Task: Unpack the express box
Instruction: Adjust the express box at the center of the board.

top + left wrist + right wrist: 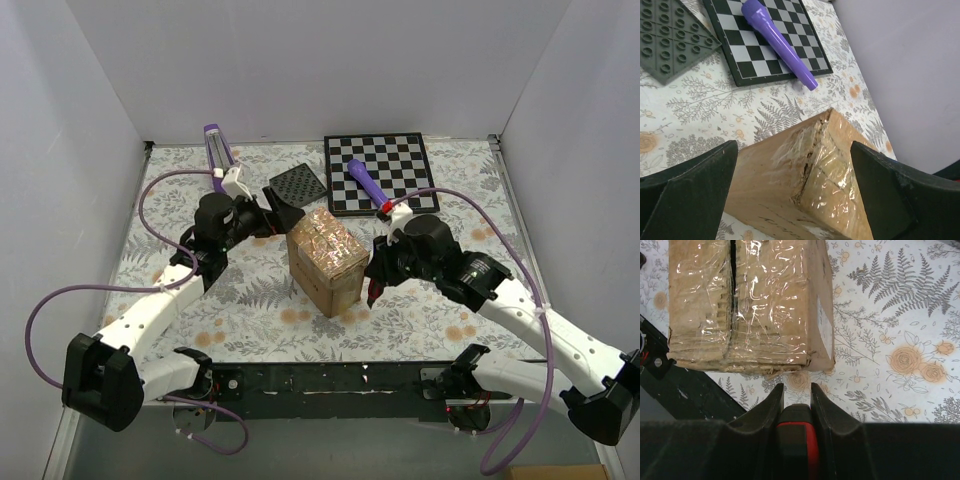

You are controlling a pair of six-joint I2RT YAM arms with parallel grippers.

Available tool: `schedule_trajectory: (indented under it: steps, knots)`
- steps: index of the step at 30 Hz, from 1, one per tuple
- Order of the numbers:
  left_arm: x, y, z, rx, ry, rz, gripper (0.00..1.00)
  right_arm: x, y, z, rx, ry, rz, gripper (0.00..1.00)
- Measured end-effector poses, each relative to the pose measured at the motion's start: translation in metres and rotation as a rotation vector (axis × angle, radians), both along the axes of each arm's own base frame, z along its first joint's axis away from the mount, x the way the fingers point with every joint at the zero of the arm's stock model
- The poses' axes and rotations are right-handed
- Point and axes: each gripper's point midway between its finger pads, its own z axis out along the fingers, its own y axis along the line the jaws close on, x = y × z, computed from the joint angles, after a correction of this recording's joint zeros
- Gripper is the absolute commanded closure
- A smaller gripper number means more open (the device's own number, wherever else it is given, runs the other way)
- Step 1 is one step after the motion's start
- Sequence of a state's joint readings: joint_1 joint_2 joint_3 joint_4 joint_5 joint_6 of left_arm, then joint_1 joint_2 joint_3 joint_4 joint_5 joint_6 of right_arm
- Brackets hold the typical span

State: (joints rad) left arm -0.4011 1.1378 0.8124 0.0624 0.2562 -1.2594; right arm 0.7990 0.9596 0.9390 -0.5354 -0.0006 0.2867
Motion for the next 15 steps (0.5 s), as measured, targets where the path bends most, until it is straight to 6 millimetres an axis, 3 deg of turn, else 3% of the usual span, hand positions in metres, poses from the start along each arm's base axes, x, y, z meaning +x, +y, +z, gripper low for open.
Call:
schedule_trajectory:
  steps: [5,15]
  knots:
    - [-0.021,-0.003,-0.015,-0.028,0.029,-0.056,0.09,0.001,0.01,-0.009,0.017,0.036,0.009,0.99]
    - [-0.051,-0.01,-0.009,-0.087,0.03,-0.166,0.2,0.021,0.011,-0.015,-0.015,0.001,-0.052,0.99]
